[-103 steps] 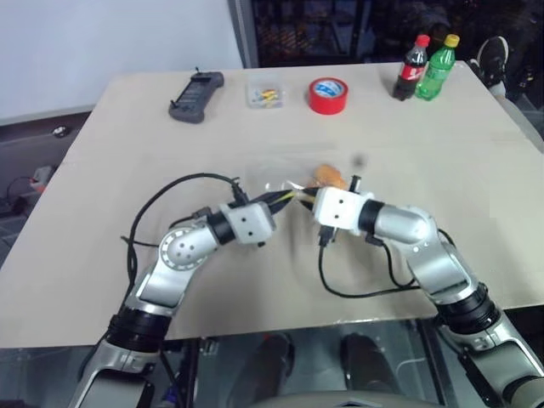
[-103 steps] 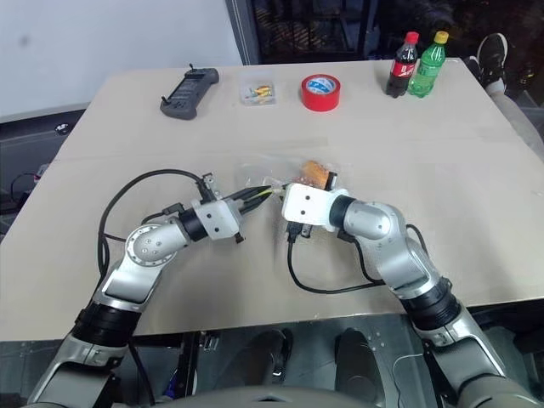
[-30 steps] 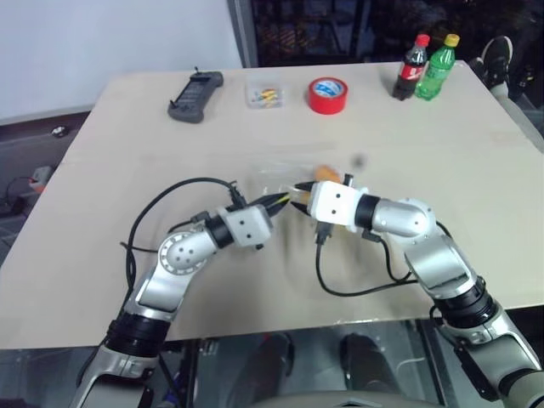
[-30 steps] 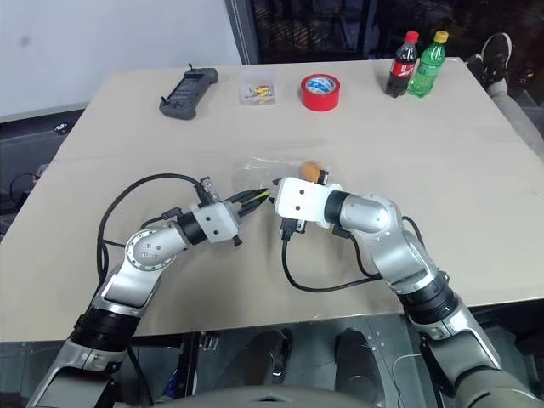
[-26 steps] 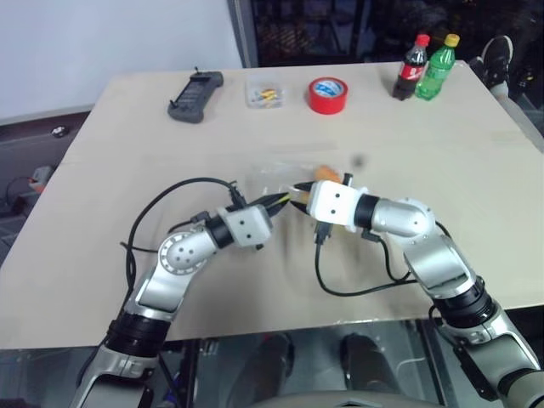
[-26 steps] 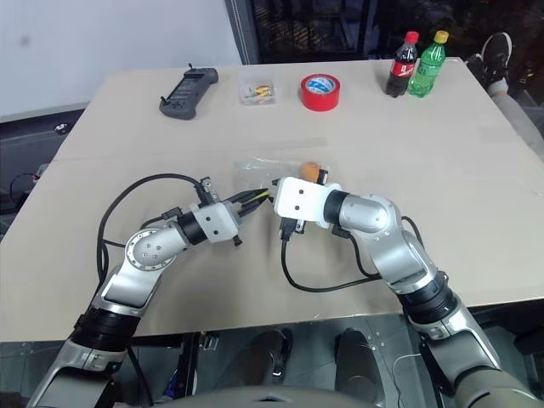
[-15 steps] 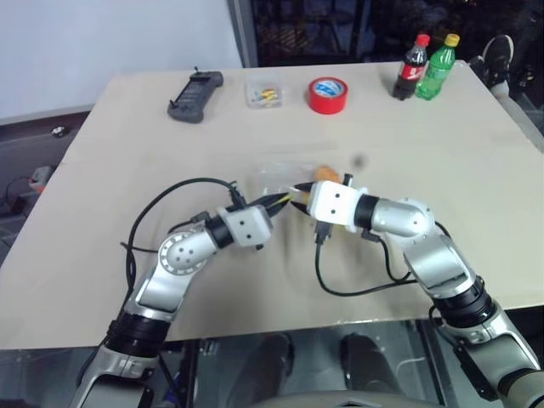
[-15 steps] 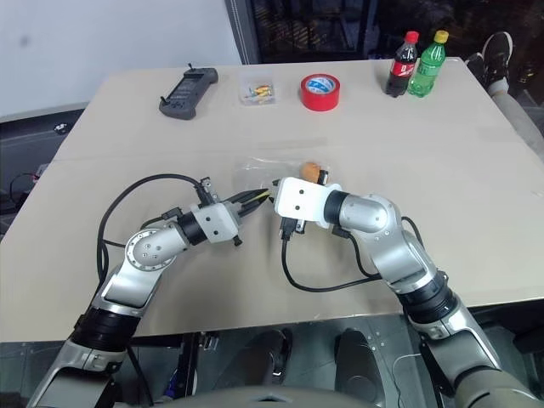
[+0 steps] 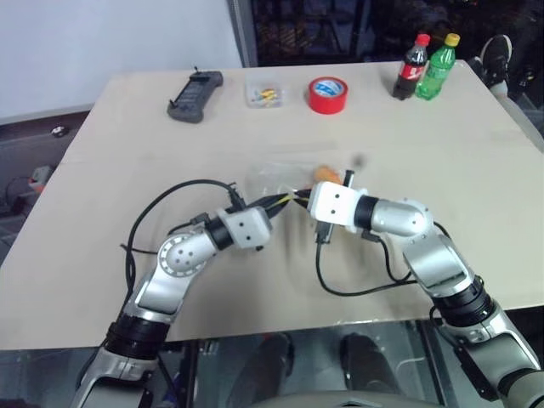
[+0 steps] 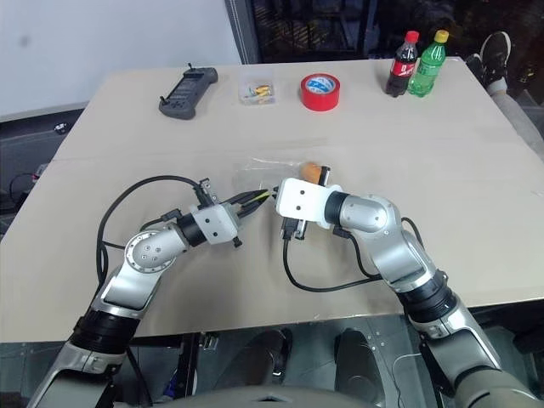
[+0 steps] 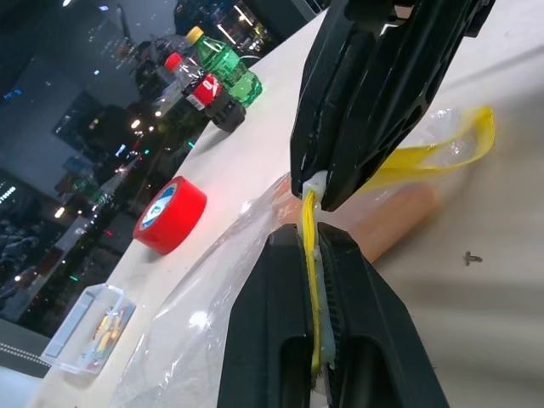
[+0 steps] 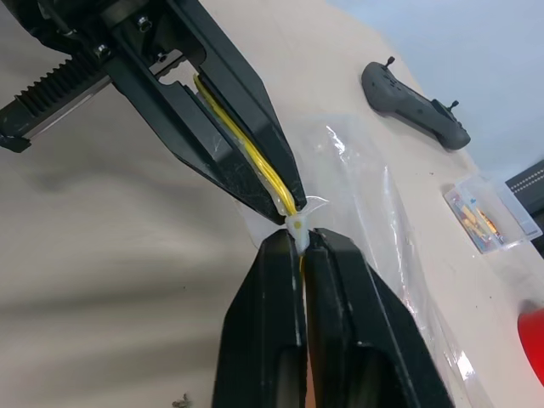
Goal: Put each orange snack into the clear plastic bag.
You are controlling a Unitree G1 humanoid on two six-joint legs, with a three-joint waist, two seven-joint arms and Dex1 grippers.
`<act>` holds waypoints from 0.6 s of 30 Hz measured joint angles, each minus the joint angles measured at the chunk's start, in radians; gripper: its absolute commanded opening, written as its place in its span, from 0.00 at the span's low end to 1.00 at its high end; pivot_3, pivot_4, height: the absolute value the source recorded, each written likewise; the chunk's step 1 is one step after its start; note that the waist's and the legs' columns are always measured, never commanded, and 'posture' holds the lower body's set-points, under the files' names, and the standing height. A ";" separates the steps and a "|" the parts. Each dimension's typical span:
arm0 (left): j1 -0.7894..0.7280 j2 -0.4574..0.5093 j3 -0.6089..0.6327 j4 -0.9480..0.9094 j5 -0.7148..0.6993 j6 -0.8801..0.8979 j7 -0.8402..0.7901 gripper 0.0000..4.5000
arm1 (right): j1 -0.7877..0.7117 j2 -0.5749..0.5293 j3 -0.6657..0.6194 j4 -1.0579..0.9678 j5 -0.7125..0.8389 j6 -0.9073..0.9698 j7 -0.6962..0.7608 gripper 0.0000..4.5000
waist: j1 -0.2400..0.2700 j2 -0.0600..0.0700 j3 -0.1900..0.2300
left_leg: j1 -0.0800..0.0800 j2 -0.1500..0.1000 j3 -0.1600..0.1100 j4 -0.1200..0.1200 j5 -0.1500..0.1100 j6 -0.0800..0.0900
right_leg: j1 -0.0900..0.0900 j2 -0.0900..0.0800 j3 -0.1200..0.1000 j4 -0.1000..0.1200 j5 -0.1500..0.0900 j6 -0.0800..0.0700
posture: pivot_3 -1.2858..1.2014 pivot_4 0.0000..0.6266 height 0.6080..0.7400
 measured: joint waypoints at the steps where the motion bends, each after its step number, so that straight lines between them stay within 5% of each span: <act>1: 0.000 0.000 0.000 0.000 0.000 0.000 0.000 0.00 | 0.000 0.000 0.000 0.000 0.000 0.000 0.000 0.01 | 0.000 0.000 0.000 | 0.000 0.000 0.000 0.000 0.000 0.000 | 0.000 0.000 0.000 0.000 0.000 0.000 | 0.52 0.24 1.00; 9: -0.008 -0.028 0.001 0.000 -0.026 0.028 0.001 0.00 | 0.002 -0.033 0.000 -0.009 -0.005 -0.004 -0.007 0.01 | 0.001 0.000 0.000 | 0.000 0.000 0.000 0.000 0.000 0.000 | 0.000 0.000 0.000 0.000 0.000 0.000 | 0.52 0.24 1.00; 18: -0.074 -0.048 0.035 0.010 -0.125 0.129 0.006 0.00 | 0.102 -0.241 -0.173 -0.045 -0.020 0.058 -0.084 0.01 | 0.000 0.000 0.000 | -0.001 0.001 0.000 -0.001 0.000 0.000 | 0.001 0.000 -0.001 -0.002 0.000 0.000 | 0.52 0.24 1.00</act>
